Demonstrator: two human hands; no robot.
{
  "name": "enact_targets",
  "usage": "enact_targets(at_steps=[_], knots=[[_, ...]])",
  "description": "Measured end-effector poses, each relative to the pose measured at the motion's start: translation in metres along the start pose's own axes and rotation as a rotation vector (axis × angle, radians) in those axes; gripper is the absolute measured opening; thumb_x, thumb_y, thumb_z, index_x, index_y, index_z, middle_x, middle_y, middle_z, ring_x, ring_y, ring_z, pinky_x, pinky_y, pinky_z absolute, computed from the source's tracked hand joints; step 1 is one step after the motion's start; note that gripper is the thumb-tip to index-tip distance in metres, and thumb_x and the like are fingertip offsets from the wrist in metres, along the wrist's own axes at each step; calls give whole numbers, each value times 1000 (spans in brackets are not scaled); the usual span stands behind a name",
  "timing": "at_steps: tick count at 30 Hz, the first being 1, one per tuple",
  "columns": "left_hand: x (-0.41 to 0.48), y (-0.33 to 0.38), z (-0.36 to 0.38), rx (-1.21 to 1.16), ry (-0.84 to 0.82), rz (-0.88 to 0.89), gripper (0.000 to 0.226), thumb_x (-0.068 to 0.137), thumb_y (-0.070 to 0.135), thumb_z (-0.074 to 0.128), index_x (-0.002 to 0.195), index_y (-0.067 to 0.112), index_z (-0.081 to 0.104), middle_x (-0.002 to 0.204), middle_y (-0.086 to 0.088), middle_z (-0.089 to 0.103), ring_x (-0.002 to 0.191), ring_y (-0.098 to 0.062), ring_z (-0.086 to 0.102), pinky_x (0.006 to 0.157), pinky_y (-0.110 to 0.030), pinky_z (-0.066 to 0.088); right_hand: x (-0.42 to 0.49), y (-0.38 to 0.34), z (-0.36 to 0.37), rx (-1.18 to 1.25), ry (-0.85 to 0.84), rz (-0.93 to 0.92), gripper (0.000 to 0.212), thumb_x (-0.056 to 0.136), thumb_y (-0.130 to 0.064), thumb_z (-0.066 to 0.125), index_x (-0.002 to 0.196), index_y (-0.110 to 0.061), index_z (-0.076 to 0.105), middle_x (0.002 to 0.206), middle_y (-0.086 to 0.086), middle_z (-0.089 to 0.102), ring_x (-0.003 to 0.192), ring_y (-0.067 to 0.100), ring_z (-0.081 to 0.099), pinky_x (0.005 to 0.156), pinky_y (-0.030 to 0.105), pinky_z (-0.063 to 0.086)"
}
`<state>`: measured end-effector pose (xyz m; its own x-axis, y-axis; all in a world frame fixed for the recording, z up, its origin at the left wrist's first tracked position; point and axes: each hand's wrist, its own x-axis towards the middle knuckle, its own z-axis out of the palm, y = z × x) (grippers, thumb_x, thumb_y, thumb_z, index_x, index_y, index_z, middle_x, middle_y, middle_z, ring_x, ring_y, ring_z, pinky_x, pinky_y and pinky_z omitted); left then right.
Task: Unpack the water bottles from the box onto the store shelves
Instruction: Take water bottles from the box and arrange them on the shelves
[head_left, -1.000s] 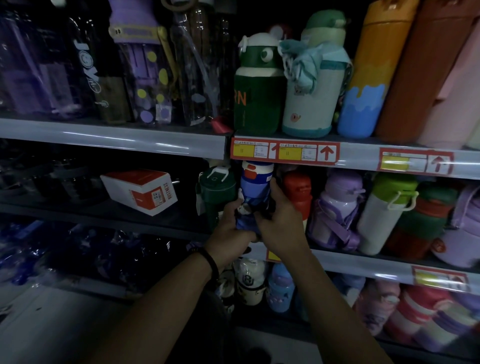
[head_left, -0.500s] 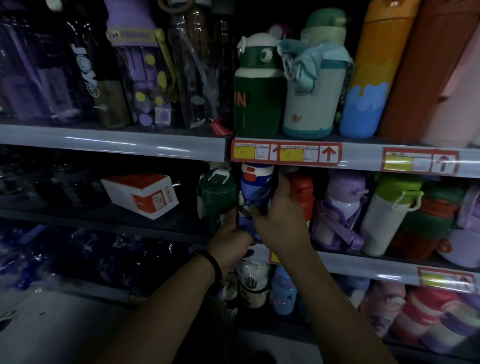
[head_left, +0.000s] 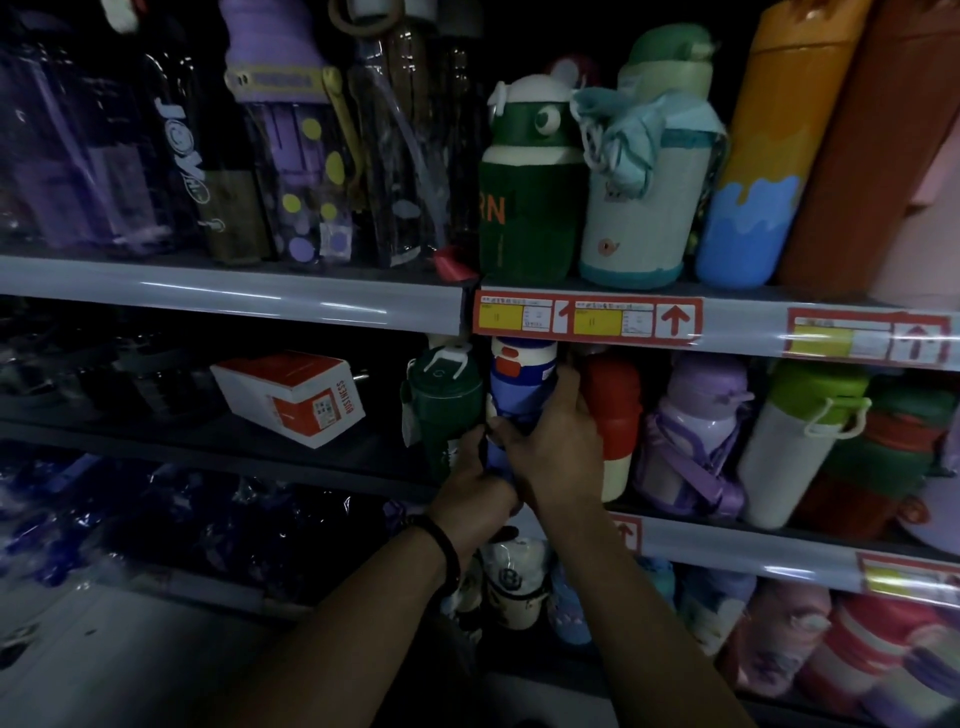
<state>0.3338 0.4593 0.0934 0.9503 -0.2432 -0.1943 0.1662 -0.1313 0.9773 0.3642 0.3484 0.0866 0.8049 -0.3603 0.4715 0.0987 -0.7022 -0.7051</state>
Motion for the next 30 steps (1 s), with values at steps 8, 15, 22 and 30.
enact_targets(at_steps=[8, 15, 22, 30], knots=[[1, -3, 2, -10, 13, -38, 67, 70, -2, 53, 131, 25, 47, 122, -23, 66, 117, -44, 63, 98, -66, 53, -4, 7, 0, 28, -39, -68, 95, 80, -33, 88, 155, -16, 32, 140, 12, 62, 117, 36, 66, 85, 48, 59], [-5, 2, 1, 33, 15, -47, 68, 88, -16, 46, 114, 47, 40, 125, -21, 63, 111, -37, 64, 81, -46, 56, -10, 11, -3, -23, -70, -103, 96, 89, -40, 80, 163, -16, 23, 146, 15, 59, 119, 36, 66, 89, 48, 59], [-6, 3, 2, 53, 16, -20, 60, 91, -14, 46, 112, 42, 39, 126, -27, 62, 111, -41, 64, 79, -50, 54, -23, 17, -5, 10, -40, -132, 88, 94, -40, 75, 164, -17, 27, 150, 13, 56, 128, 30, 61, 98, 41, 57], [-13, 2, 4, 126, -38, -120, 18, 94, -2, 50, 101, 14, 54, 106, -14, 56, 93, -26, 56, 76, -39, 48, -34, 25, -27, 46, 62, -107, 47, 91, -30, 78, 133, -17, 60, 117, 2, 74, 102, 22, 71, 78, 37, 59]])
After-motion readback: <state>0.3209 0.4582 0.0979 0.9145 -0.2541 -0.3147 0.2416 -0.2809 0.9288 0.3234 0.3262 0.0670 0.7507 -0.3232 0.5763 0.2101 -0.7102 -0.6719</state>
